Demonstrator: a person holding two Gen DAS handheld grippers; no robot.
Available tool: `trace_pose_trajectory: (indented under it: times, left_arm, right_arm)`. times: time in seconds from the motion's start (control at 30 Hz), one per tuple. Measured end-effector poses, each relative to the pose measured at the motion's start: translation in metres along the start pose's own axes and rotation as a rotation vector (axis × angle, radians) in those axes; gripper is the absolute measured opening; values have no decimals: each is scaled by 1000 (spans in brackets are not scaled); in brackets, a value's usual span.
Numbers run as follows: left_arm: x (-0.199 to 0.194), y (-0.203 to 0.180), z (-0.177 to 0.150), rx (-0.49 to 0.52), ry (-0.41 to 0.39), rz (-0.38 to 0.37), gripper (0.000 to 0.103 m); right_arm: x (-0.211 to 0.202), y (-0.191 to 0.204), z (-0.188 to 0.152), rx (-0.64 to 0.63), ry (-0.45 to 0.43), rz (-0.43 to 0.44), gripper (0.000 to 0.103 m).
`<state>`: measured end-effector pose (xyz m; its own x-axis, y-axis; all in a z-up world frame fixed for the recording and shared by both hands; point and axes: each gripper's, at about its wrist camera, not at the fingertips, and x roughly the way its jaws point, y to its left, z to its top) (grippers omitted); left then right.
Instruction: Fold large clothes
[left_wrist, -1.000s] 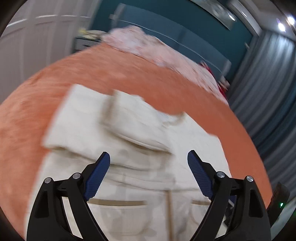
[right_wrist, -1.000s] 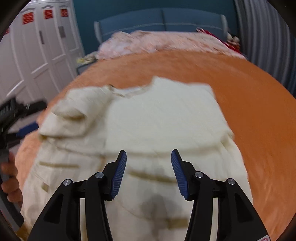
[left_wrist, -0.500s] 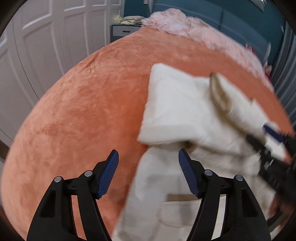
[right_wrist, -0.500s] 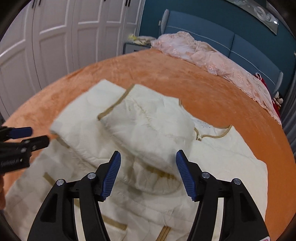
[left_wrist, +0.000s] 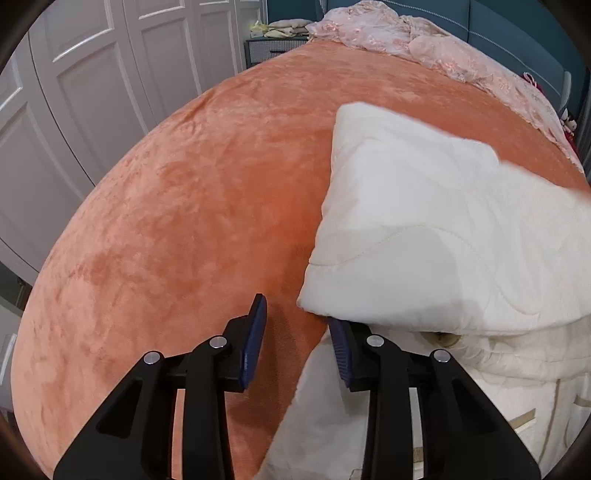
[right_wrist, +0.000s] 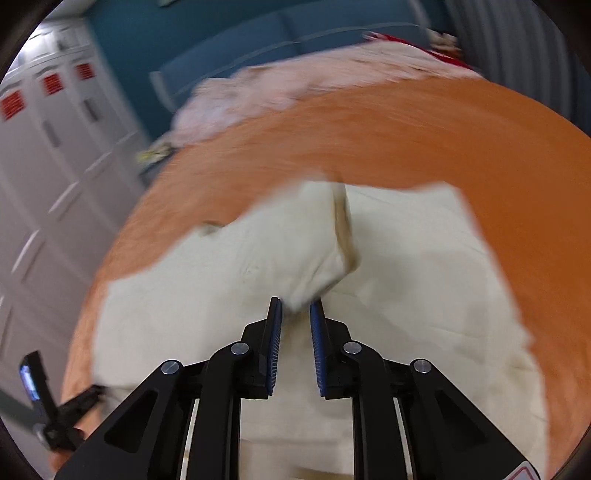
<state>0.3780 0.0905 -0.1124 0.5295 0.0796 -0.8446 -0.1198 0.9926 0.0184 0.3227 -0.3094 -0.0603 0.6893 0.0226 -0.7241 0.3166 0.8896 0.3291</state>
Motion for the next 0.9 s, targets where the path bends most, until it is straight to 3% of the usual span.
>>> trace_pose_trajectory:
  times: [0.07, 0.2, 0.27, 0.33, 0.5, 0.6, 0.67, 0.7, 0.73, 0.8, 0.9]
  left_arm:
    - [1, 0, -2, -11, -1, 12, 33]
    - [-15, 9, -6, -60, -9, -28, 33]
    - [-34, 16, -9, -69, -44, -47, 33]
    - [-56, 23, -6, -83, -93, -68, 34]
    - [-61, 20, 21, -148, -95, -156, 36]
    - [-44, 4, 33, -159, -63, -174, 36]
    - [-35, -8, 36, -150, -43, -173, 35]
    - [-32, -14, 37, -143, -39, -169, 35]
    - [-31, -19, 38, -134, -40, -165, 35]
    - [-29, -28, 40, -109, -49, -146, 35]
    - [-24, -40, 40, -60, -48, -107, 35]
  right_arm:
    - [2, -30, -11, 30, 35, -53, 20]
    - [-7, -62, -21, 93, 39, -44, 21]
    - [-16, -69, -17, 121, 4, -24, 30]
    - [-20, -68, -12, 131, -24, -1, 46]
    - [1, -49, 11, 110, -6, 57, 59]
    - [28, -32, 17, 84, 57, 67, 58]
    - [36, -24, 17, 65, 81, 73, 39]
    - [37, -19, 18, 49, 85, 65, 18]
    - [32, -18, 20, 44, 73, 73, 12]
    - [10, -21, 24, 52, 4, 109, 6]
    - [-21, -28, 27, 25, -95, 76, 6]
